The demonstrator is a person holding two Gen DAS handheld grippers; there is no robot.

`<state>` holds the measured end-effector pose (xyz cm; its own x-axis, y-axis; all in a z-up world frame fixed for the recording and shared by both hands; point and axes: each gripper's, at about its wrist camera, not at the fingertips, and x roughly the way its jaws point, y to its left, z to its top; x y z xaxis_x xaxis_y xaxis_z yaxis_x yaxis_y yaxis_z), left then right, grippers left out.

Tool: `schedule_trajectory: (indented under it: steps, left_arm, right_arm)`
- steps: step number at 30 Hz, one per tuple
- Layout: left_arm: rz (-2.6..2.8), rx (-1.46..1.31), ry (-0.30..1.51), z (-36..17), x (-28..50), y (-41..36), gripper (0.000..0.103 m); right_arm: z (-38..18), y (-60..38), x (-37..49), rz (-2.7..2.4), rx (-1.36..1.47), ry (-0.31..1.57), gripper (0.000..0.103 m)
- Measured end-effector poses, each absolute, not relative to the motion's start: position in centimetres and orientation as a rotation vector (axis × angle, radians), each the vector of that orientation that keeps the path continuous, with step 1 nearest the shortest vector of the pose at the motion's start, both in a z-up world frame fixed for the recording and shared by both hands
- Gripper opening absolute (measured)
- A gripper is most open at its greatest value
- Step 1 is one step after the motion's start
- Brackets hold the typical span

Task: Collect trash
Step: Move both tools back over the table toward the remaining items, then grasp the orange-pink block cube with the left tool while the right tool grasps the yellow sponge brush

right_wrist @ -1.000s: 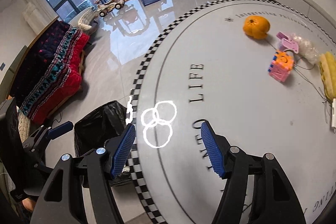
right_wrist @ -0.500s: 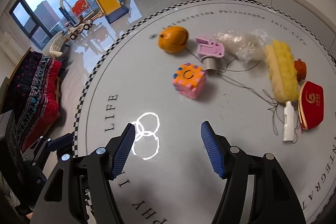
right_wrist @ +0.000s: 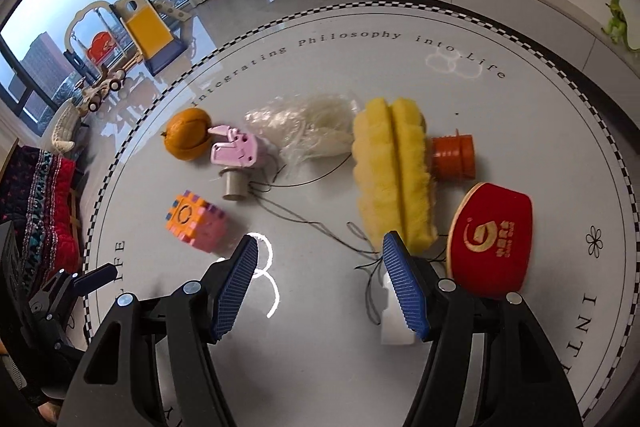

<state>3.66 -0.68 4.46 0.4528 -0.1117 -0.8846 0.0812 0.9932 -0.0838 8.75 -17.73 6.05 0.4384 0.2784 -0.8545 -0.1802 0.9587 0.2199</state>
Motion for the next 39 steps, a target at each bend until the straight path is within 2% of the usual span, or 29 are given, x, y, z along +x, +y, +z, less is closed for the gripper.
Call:
schedule_trajectory:
  steps: [15, 19, 29, 30, 32, 33, 35, 39]
  left_arm:
    - [-0.123, 0.015, 1.109, 3.2, 8.0, -2.9, 0.097]
    - [-0.112, 0.03, 1.12, 2.3, 9.2, -3.0, 0.097]
    - [-0.07, -0.032, 1.114, 1.4, 11.6, -1.4, 0.097]
    - [-0.071, -0.036, 1.108, 1.5, 11.6, -1.2, 0.095]
    - [-0.086, -0.033, 1.112, 1.5, 11.7, -1.1, 0.07]
    - [-0.086, -0.027, 1.11, 1.6, 11.6, -1.0, 0.067]
    - [-0.112, -0.03, 1.109, 1.9, 11.3, -1.0, 0.043]
    - [-0.137, -0.027, 1.104, 2.5, 9.8, -1.4, 0.041]
  right_arm:
    - [3.1, -18.2, 14.8, 0.231, 0.03, 1.123, 0.066]
    - [1.9, -17.6, 14.9, 0.205, -0.047, 1.118, 0.051]
    - [2.7, -18.4, 13.6, 0.239, 0.013, 1.115, 0.05]
    - [2.8, -18.6, 13.4, 0.237, 0.019, 1.115, 0.05]
    - [2.9, -18.8, 13.4, 0.245, 0.03, 1.114, 0.05]
    - [3.0, -19.0, 13.7, 0.247, 0.031, 1.112, 0.05]
    - [3.3, -18.9, 13.4, 0.248, 0.03, 1.108, 0.05]
    - [4.2, -18.8, 12.6, 0.249, 0.032, 1.098, 0.05]
